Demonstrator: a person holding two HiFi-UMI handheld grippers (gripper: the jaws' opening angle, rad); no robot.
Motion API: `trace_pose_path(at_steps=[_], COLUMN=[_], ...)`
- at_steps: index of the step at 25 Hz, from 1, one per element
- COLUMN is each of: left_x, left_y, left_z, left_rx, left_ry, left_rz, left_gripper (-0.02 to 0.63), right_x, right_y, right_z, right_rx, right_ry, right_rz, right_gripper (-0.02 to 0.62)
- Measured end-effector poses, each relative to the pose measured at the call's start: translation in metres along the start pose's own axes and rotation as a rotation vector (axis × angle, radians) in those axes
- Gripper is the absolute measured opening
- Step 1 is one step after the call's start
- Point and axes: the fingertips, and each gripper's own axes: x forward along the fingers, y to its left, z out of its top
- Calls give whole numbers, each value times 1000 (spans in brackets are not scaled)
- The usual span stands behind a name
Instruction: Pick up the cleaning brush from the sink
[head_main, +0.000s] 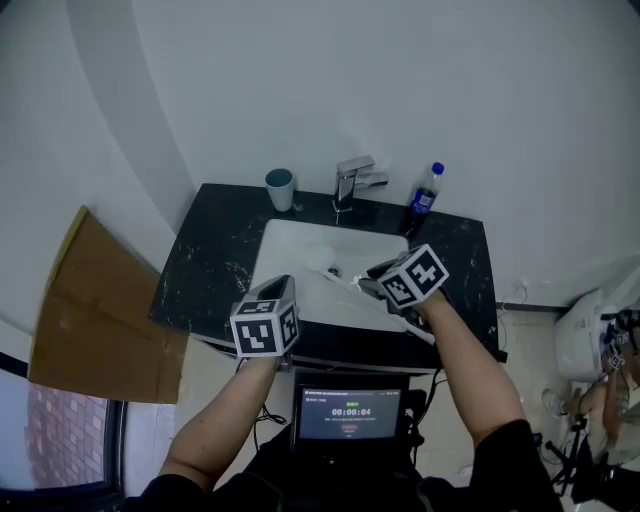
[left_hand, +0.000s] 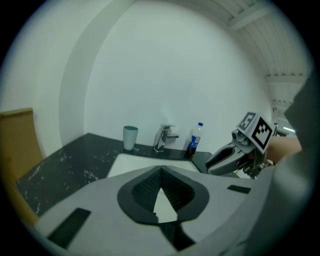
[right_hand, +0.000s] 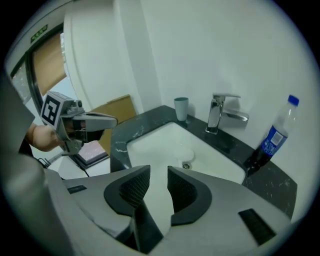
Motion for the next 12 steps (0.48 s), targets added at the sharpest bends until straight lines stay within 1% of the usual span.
trace_pose_path(at_steps=[3, 5, 6, 7, 8, 10, 12], left_x=[29, 48, 58, 68, 77, 94, 108], left_y=[5, 3, 1, -1, -1, -1, 1], left_z=[-25, -40, -47, -54, -60, -72, -86], left_rx=[-132, -222, -252, -273, -291, -321, -337], left_ry=[125, 196, 223, 245, 263, 295, 340], left_rz=[3, 5, 7, 13, 23, 47, 68], left_gripper=[15, 18, 42, 70, 79, 80, 80], right_x=[32, 50, 60, 69, 79, 95, 109], right_y=[-30, -43, -48, -53, -58, -69, -77], right_z=[-30, -50, -60, -68, -75, -83, -93], right_rx=[63, 81, 81, 81, 85, 110, 130], right_ry=[81, 154, 195, 231, 255, 278, 323], right_rz=[-51, -59, -55, -49, -47, -46, -43], right_gripper=[101, 101, 109, 169, 192, 192, 192])
